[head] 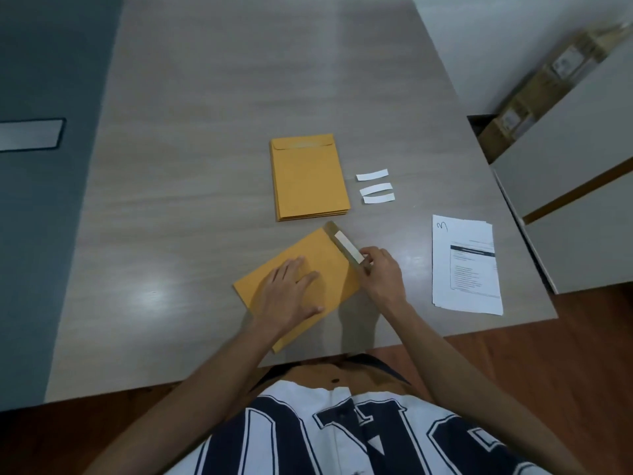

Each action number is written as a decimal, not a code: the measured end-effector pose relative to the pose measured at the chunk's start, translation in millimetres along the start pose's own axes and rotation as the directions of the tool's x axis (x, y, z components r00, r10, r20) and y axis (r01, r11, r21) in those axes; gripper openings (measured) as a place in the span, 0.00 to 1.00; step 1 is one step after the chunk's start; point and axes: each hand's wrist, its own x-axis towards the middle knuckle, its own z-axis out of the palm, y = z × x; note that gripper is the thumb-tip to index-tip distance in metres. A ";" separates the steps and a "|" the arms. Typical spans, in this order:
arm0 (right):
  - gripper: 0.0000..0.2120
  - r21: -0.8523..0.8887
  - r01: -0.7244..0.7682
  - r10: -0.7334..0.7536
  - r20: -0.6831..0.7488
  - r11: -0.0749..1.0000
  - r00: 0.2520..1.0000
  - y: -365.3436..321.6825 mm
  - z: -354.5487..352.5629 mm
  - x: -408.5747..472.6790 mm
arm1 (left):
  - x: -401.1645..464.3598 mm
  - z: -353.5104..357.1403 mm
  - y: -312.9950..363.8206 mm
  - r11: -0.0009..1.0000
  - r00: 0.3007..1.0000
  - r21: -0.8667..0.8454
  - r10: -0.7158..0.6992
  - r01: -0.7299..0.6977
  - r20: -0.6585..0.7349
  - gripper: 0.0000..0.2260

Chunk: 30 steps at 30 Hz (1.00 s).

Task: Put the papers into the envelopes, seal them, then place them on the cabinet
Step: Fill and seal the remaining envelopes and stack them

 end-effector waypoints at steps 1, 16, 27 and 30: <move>0.16 -0.009 -0.003 0.003 0.007 1.000 1.000 2.1 -1.3 1.9 | 1.5 -2.0 0.2 1.000 1.000 0.001 -0.005 0.005 -0.001 0.32; 0.19 -0.015 0.068 -0.066 0.110 0.998 0.992 15.1 -9.5 17.9 | 70.7 -23.3 40.0 0.994 0.994 -0.067 -0.077 0.082 0.073 0.44; 0.26 -0.069 0.200 -0.170 0.305 0.977 0.937 3.7 -19.0 55.0 | 73.1 -32.3 46.9 0.994 0.989 0.108 -0.008 -0.007 0.146 0.50; 0.20 -0.087 0.246 -0.205 0.329 0.965 0.922 -4.9 -20.3 70.2 | 72.4 -33.6 48.6 0.992 0.989 0.126 -0.013 -0.006 0.149 0.52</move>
